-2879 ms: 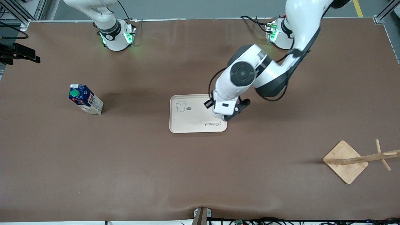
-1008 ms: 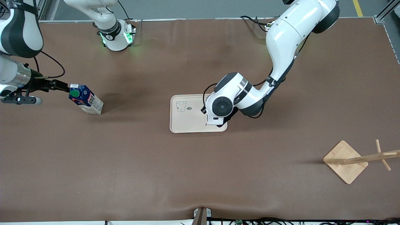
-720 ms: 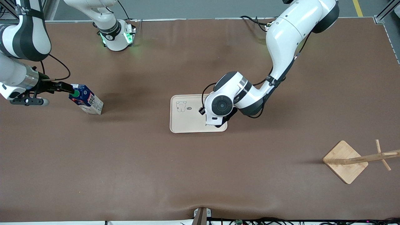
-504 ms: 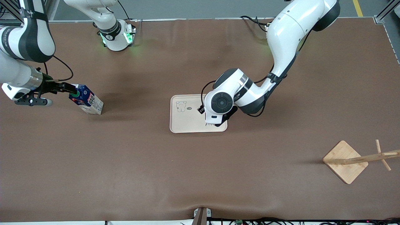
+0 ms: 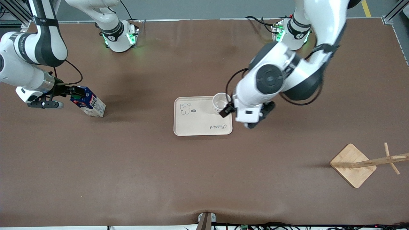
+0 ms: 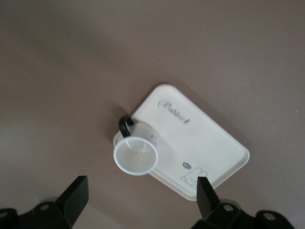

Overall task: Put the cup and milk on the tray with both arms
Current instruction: 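Open the left gripper and withdraw while the right gripper grasps milk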

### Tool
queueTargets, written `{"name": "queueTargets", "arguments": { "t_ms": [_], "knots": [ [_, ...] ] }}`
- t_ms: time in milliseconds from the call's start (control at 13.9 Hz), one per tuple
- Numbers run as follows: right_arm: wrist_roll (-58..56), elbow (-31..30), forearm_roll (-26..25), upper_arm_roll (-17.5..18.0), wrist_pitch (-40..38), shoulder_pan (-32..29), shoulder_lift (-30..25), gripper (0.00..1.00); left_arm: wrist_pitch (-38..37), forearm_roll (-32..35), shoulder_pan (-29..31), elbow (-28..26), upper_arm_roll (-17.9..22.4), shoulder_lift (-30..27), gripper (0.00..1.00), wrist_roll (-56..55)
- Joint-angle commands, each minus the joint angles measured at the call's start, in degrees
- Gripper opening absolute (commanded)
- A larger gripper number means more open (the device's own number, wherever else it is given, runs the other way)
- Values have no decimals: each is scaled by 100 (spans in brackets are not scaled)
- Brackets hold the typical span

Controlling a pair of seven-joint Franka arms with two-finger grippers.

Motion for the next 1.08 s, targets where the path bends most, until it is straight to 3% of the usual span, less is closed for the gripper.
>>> {"name": "queueTargets", "arguments": {
  "t_ms": [0, 360, 576, 648, 864, 1008],
  "knots": [
    [237, -345, -86, 41, 222, -5, -199, 100, -351, 522, 442, -200, 23, -536, 100, 986],
    [273, -477, -77, 50, 179, -23, -182, 97, -537, 726, 1707, -200, 14, -1091, 100, 3350],
    [273, -460, -77, 50, 74, -31, -155, 32, -659, 726, 2349, -226, 5, -1337, 100, 4362],
    [273, -390, -68, 50, -66, -31, -155, 16, -738, 734, 2507, -235, 14, -1390, 100, 4582],
    [535, 617, 20, 67, -1275, 30, -50, 15, -801, 735, 2886, -226, 32, -1461, 100, 5365],
    [974, 1575, 168, 76, -2278, 502, 143, 15, -809, 761, 2992, -226, 23, -1627, 100, 5533]
  ]
}}
